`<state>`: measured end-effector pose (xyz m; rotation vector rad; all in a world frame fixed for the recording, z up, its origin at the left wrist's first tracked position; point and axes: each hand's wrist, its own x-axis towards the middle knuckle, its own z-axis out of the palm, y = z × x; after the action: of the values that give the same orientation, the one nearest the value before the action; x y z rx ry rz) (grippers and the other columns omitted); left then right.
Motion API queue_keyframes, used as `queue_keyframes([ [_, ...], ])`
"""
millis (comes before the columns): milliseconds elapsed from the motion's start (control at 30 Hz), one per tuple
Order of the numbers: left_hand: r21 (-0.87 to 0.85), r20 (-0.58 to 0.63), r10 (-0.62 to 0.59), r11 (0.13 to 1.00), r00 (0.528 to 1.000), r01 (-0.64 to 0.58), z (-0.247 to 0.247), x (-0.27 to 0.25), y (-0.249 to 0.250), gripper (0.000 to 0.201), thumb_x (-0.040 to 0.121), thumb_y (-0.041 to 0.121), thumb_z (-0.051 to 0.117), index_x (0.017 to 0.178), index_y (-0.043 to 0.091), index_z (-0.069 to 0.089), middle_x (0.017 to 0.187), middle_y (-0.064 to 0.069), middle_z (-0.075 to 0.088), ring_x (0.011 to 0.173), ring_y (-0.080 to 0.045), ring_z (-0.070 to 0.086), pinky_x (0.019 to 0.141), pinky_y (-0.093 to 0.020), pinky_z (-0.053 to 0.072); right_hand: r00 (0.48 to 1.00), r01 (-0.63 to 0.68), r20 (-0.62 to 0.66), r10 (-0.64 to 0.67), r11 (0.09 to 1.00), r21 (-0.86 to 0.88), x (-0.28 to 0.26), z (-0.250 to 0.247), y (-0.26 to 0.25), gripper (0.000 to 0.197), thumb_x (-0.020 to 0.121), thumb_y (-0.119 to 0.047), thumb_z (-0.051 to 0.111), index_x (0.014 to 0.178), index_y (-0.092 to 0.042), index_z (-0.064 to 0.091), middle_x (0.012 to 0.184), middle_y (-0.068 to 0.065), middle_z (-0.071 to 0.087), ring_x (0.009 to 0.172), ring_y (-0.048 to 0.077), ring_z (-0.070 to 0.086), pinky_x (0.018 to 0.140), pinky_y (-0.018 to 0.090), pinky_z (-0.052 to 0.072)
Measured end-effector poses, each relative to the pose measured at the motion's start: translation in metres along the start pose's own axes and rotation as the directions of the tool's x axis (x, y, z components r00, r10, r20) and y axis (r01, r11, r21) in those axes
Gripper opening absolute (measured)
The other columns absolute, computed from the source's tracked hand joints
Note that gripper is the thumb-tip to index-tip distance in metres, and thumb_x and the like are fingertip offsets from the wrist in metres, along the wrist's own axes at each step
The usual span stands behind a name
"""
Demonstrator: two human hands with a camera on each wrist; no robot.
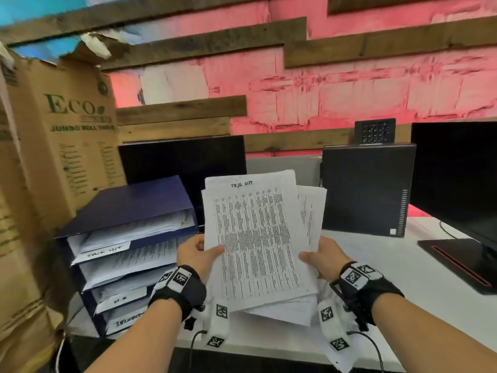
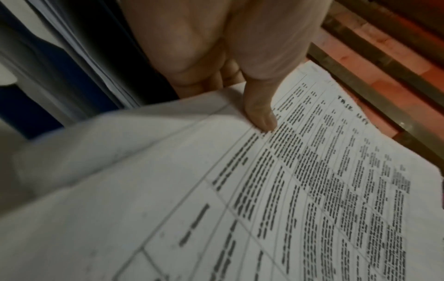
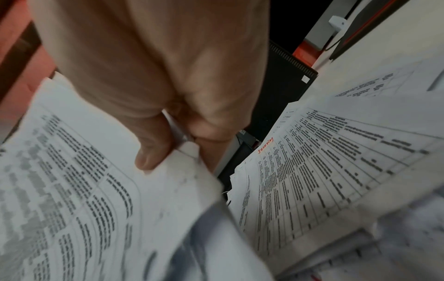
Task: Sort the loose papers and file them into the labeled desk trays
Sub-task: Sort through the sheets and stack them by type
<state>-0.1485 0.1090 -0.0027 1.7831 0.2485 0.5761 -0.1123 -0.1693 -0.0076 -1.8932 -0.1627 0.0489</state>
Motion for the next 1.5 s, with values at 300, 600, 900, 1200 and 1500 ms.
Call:
queue_keyframes([
  [300, 0.045, -0.064, -0.014, 0.999, 0.998, 0.017, -0.057, -0.008, -0.003, 0.014, 0.076, -0.002, 0.074, 0.083, 0.002, 0.064, 0.081, -0.006, 0.071, 0.069, -0.016, 0.067, 0.062, -0.026, 0.054, 0.995, -0.009, 0.099, -0.007, 0.986, 0.166, -0.003, 0.035, -0.012, 0.018, 0.087, -0.006, 0.064, 0.101, -0.017, 0.065, 0.105, 0.008, 0.071, 0.093, 0.027, 0.069, 0.075, 0.047, 0.057],
  [600, 0.051, -0.253, 0.067, 0.997, 0.965, -0.056, -0.083, -0.01, -0.001, 0.016, 0.071, 0.0, 0.077, 0.07, 0.011, 0.065, 0.08, -0.007, 0.069, 0.071, -0.021, 0.061, 0.072, -0.032, 0.053, 0.99, 0.054, 0.125, -0.07, 0.991, 0.126, -0.003, 0.056, -0.015, 0.021, 0.083, -0.012, 0.07, 0.102, -0.02, 0.067, 0.106, 0.005, 0.071, 0.095, 0.027, 0.069, 0.075, 0.045, 0.058],
  [900, 0.03, -0.192, -0.003, 1.0, 0.981, 0.009, -0.084, -0.011, -0.004, 0.039, 0.076, -0.018, 0.046, 0.052, 0.01, 0.06, 0.075, -0.004, 0.069, 0.065, -0.021, 0.06, 0.057, -0.022, 0.051, 0.996, 0.029, 0.085, -0.04, 0.991, 0.127, 0.0, 0.049, -0.012, 0.019, 0.082, -0.011, 0.07, 0.099, -0.016, 0.068, 0.096, 0.008, 0.074, 0.088, 0.031, 0.071, 0.078, 0.055, 0.056],
  [1200, -0.067, -0.065, -0.02, 0.998, 0.998, 0.016, -0.071, -0.018, 0.011, 0.021, 0.077, 0.009, 0.077, 0.096, 0.013, 0.07, 0.092, -0.001, 0.071, 0.082, -0.015, 0.068, 0.071, -0.026, 0.052, 0.99, 0.028, 0.132, -0.044, 0.992, 0.123, 0.002, 0.048, -0.005, 0.021, 0.082, -0.009, 0.071, 0.099, -0.019, 0.066, 0.111, 0.007, 0.069, 0.1, 0.026, 0.066, 0.091, 0.05, 0.052],
  [1500, -0.173, -0.075, -0.122, 0.979, 0.99, 0.107, -0.07, -0.016, 0.009, 0.028, 0.079, -0.002, 0.072, 0.106, 0.001, 0.069, 0.101, -0.012, 0.071, 0.088, -0.025, 0.067, 0.081, -0.036, 0.054, 0.99, 0.018, 0.134, -0.038, 0.989, 0.148, 0.009, 0.051, 0.001, 0.025, 0.08, -0.014, 0.073, 0.104, -0.019, 0.067, 0.109, 0.005, 0.07, 0.1, 0.027, 0.067, 0.087, 0.051, 0.054],
])
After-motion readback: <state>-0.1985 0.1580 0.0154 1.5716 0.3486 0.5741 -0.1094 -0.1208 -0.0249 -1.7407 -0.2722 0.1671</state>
